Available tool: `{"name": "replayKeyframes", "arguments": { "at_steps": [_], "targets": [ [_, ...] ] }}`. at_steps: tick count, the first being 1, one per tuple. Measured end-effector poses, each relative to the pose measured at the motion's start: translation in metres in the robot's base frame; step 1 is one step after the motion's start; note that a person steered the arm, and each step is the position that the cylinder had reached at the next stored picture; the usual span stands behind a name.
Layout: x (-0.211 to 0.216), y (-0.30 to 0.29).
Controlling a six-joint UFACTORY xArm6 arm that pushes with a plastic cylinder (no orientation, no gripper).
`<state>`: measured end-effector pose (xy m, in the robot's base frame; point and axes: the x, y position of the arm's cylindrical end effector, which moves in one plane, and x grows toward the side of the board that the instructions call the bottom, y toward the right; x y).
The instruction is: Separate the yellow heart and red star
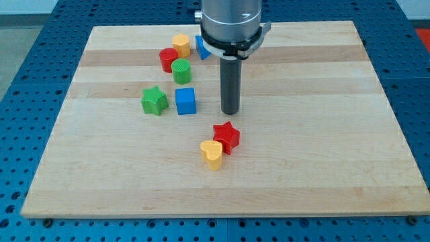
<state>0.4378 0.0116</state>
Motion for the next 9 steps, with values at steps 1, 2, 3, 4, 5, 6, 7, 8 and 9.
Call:
{"name": "replayKeyframes", "arguments": {
  "at_steps": [1, 2, 3, 4, 5, 6, 7, 8, 9],
  "targets": [
    [0.008, 0.035],
    [0.013, 0.095],
    [0.028, 0.095],
    [0.063, 0.095],
    [0.063, 0.095],
    [0.071, 0.038],
    [0.071, 0.021],
    [0.071, 0.015],
    [0.071, -0.022]
  ]
}}
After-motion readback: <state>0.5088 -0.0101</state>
